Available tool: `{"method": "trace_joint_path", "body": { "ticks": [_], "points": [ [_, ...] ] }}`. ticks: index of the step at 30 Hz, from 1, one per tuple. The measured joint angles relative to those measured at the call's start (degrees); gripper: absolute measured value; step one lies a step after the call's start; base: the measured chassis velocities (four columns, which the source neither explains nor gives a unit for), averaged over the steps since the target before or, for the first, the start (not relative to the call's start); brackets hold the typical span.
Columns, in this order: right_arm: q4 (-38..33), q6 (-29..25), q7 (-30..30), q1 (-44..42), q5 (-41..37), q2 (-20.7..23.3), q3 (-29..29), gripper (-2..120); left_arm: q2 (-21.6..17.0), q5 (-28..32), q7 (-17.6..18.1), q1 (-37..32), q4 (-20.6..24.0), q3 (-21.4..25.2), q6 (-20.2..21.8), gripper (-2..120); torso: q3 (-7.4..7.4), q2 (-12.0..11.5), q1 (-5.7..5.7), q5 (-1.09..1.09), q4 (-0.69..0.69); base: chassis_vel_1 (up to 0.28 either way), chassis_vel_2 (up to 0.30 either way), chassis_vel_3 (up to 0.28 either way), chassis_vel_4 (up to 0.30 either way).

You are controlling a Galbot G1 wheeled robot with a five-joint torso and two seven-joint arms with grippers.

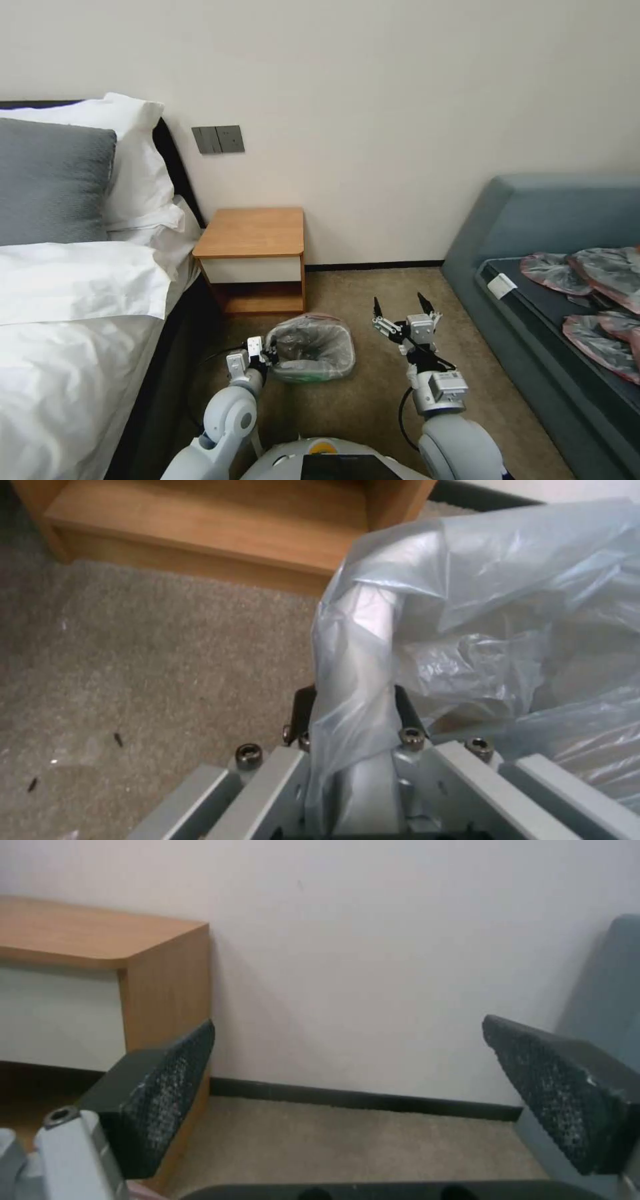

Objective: Pick up the garbage bag from the table and place it over the trash can.

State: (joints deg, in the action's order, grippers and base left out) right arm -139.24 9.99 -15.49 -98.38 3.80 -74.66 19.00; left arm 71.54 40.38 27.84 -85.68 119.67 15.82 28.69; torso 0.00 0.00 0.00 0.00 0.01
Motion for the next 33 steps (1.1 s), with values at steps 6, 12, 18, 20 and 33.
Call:
{"method": "trace_joint_path", "body": {
  "ticks": [6, 12, 18, 20, 33],
  "points": [
    [0.2, -0.1, -0.4, -0.3, 0.0, -0.3, -0.2, 100, 0.6, 0.1, 0.1, 0.8, -1.0, 0.2, 0.9, 2, 0.0, 0.0, 0.0, 0.0, -0.01, 0.0, 0.0, 0.0, 0.0],
    [0.3, -0.3, -0.4, -0.8, 0.7, -1.0, -0.7, 100, 0.7, 0.1, -0.2, 1.7, -1.9, 0.3, 1.5, 2, 0.0, 0.0, 0.01, 0.0, 0.0, 0.0, 0.0, 0.0, 0.0],
    [0.4, -0.5, -0.4, -0.9, 1.0, -1.4, -0.9, 100, 0.7, -0.3, -1.2, 1.9, -2.1, 0.5, 1.5, 9, 0.0, 0.0, 0.0, -0.01, -0.01, 0.0, 0.0, 0.0, 0.0],
    [0.5, -0.6, -0.4, -0.9, 1.1, -1.5, -0.9, 100, 0.7, -0.9, -1.9, 2.1, -2.4, 0.5, 1.4, 21, 0.0, 0.0, 0.01, -0.01, -0.01, 0.0, 0.0, 0.0, 0.0],
    [0.3, -0.7, -0.4, -1.5, 1.8, -2.4, -1.3, 100, 0.5, -3.0, -3.7, 2.2, -2.3, 1.0, 0.1, 65, 0.0, 0.0, 0.0, 0.0, -0.01, 0.0, 0.0, 0.0, 0.0]
  ]
}}
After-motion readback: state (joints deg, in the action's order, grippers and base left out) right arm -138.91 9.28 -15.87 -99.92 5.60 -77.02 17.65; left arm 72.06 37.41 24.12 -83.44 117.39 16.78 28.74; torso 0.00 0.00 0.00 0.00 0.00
